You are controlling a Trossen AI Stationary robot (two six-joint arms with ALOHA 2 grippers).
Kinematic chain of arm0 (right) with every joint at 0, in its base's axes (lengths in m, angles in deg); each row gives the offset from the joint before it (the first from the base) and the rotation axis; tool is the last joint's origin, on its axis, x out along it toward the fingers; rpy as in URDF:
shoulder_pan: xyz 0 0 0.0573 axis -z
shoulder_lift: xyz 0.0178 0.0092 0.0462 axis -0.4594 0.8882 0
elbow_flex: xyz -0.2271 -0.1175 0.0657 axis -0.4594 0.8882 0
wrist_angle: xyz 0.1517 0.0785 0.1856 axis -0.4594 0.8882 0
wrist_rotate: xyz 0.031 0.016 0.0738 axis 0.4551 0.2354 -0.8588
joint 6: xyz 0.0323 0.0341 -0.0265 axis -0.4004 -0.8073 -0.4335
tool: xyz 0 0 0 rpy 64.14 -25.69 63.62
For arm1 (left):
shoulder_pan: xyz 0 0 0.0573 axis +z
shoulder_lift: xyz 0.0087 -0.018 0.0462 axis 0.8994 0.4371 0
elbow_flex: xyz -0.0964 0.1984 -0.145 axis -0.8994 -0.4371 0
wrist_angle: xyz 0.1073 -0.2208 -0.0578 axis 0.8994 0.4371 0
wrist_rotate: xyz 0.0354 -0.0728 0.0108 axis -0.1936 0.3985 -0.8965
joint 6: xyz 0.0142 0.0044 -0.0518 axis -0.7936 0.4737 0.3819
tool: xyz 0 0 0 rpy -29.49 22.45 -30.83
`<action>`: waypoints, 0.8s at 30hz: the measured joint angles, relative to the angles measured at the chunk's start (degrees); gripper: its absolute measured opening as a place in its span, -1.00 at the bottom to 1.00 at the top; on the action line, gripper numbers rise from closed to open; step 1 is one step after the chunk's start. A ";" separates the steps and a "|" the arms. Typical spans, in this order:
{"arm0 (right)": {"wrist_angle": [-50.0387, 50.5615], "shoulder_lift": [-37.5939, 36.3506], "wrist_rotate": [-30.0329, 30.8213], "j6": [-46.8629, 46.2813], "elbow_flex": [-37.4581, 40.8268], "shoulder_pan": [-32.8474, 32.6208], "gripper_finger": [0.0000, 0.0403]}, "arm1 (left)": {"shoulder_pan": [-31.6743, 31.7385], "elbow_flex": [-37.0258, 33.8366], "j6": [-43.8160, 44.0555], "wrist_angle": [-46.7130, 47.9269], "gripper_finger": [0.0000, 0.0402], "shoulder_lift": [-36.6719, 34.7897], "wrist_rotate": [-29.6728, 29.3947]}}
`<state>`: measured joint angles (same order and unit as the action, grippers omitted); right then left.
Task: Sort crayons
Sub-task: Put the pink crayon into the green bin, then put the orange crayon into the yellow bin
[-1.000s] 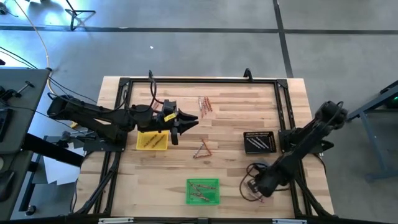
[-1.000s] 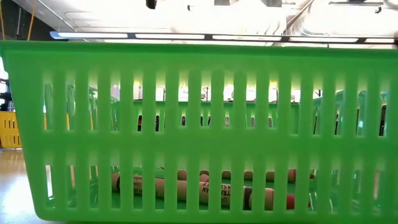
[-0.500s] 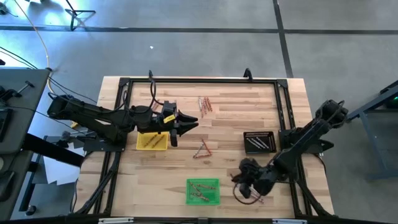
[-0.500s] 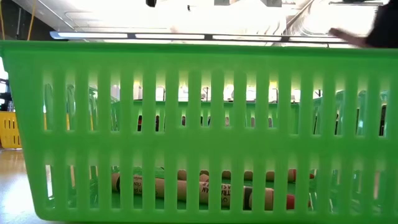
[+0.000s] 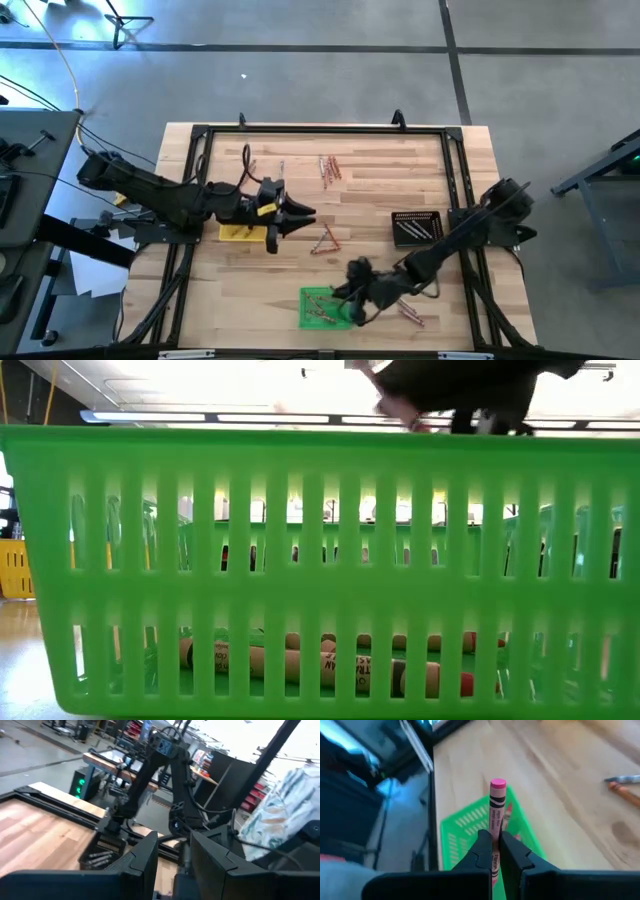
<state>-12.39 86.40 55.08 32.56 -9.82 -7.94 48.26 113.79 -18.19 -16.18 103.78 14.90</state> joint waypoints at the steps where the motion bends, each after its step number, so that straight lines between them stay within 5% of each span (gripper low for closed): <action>1: 0.95 1.72 -1.32 0.41 -1.70 0.36 -1.00 | -0.43 0.00 -0.02 0.37 -0.49 0.00 0.00; 9: 12.93 10.34 -3.87 -1.27 -14.22 1.21 -0.95 | -3.19 -0.03 -1.25 1.69 -0.49 -0.55 0.02; 24: 34.10 10.94 -7.01 -5.45 -26.02 2.72 -0.52 | -5.26 -0.02 -2.97 6.79 -0.49 -4.58 6.55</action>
<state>21.71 97.35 48.07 27.11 -35.85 -5.22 43.00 113.77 -21.16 -9.39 99.19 21.44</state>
